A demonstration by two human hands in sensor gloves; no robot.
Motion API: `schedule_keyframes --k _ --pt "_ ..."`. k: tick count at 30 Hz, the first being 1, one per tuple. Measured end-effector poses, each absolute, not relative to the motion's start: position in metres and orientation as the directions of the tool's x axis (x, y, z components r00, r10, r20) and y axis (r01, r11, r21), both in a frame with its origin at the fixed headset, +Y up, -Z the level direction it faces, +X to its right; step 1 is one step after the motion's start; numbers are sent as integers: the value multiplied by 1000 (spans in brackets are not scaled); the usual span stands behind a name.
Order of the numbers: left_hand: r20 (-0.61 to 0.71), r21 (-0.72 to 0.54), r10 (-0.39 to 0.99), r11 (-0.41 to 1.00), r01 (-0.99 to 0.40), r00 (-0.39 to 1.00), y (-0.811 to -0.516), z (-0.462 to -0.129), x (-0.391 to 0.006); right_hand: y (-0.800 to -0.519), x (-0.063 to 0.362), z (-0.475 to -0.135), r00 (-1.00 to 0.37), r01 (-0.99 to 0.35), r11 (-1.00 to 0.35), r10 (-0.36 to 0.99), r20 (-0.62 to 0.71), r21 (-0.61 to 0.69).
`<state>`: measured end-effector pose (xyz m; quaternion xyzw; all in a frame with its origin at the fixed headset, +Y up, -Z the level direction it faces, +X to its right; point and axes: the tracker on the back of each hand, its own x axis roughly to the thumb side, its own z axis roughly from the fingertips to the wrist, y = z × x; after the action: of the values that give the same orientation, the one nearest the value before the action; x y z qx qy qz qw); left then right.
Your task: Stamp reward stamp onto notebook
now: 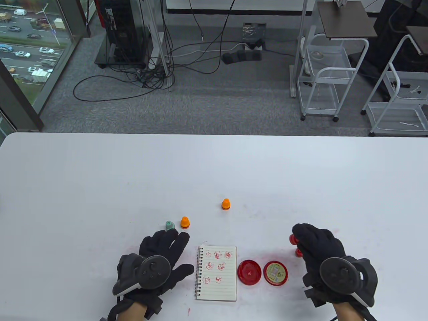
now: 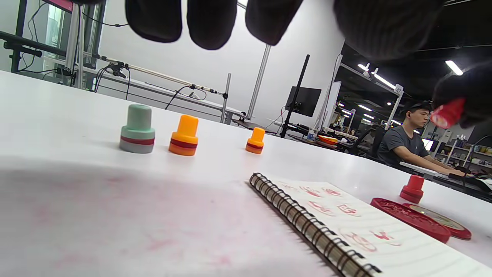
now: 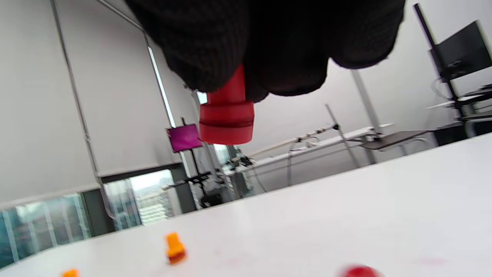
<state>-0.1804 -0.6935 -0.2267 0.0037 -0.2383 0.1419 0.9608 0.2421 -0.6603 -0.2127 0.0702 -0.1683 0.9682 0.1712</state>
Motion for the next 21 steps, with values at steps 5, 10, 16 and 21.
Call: schedule_keyframes --k 5,10,16,21 --pt "454 -57 240 969 -241 858 -695 -227 -180 -685 267 -222 -978 -209 -946 198 66 -248" --pt "437 -67 254 966 -250 863 -696 -227 -184 -707 277 -231 -978 -210 -965 210 11 -155" --pt "434 -76 249 968 -240 866 -697 -227 -183 -724 270 -237 -992 -126 -991 125 19 -54" --pt "429 -82 251 967 -240 868 -696 -227 -184 -727 267 -237 -997 -73 -996 71 36 -53"
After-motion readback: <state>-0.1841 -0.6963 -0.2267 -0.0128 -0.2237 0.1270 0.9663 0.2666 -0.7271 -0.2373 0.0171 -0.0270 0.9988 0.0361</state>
